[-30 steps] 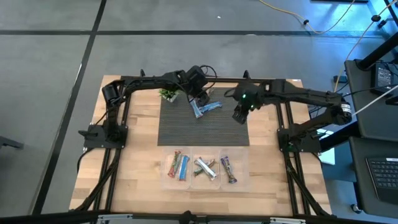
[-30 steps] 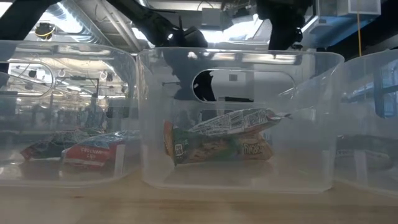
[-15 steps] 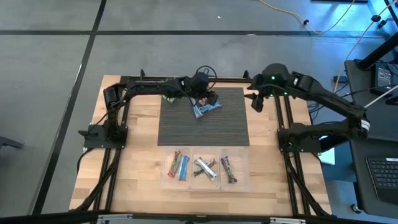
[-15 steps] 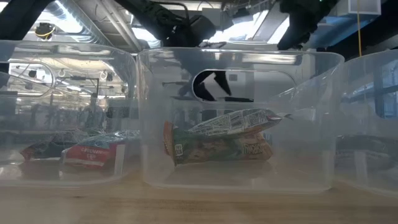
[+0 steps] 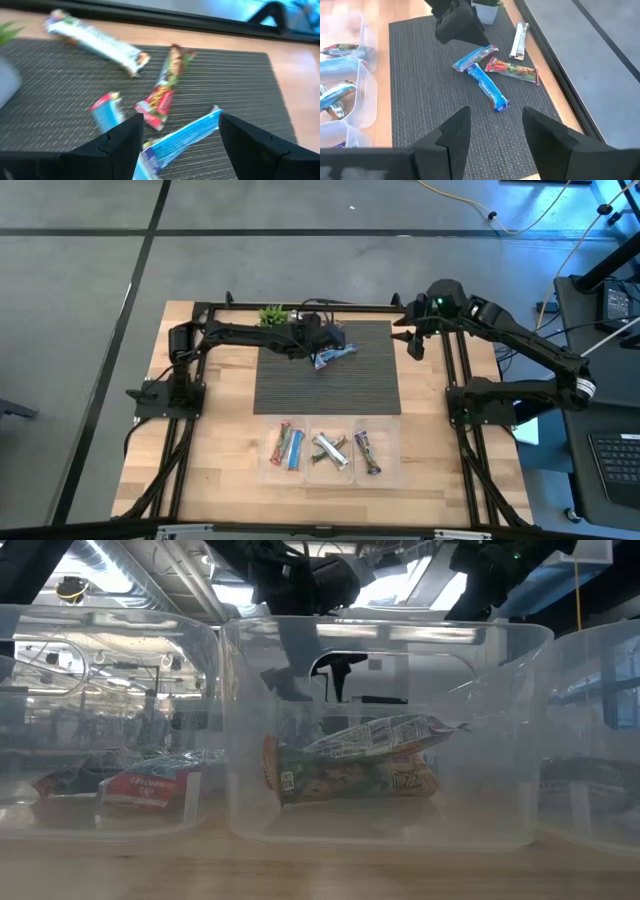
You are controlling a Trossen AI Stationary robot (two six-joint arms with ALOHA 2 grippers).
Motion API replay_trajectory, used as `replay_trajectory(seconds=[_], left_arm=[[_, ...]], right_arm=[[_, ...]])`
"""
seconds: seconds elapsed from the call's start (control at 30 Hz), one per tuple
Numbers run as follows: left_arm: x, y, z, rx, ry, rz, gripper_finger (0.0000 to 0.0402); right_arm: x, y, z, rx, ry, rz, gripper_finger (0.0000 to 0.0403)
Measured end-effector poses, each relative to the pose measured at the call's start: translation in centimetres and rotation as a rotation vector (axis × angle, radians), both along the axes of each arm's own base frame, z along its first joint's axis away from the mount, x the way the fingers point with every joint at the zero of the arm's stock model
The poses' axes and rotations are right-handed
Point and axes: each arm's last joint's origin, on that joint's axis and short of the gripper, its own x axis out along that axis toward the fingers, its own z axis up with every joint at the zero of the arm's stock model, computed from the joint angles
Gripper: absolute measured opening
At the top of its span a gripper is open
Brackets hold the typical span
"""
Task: Pick and place Granola Bars by type
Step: Put the red granola bar into the left transparent bin
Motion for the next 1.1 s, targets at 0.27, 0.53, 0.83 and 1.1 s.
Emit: replay_trajectory(seconds=[0.27, 0.53, 0.83, 1.1], left_arm=[[0.4, -0.5, -2.6, -0.025, 0.012, 0.123, 0.0249], [0.6, -0.6, -5.5, -0.095, 0.038, 0.218, 0.0249], [0.3, -0.7, -7.1, -0.157, 0.058, 0.307, 0.0249], [0.3, -0.8, -8.9, -0.195, 0.087, 0.344, 0.0249]], right_arm=[[0.0, -0.1, 0.1, -0.004, -0.009, 0.005, 0.0182], [0.0, -0.1, 0.0, 0.003, -0.006, 0.009, 0.0182], [0.0, -0.1, 0.0, -0.008, -0.003, 0.02, 0.0182], [0.0, -0.1, 0.0, -0.01, -0.002, 0.021, 0.0182]])
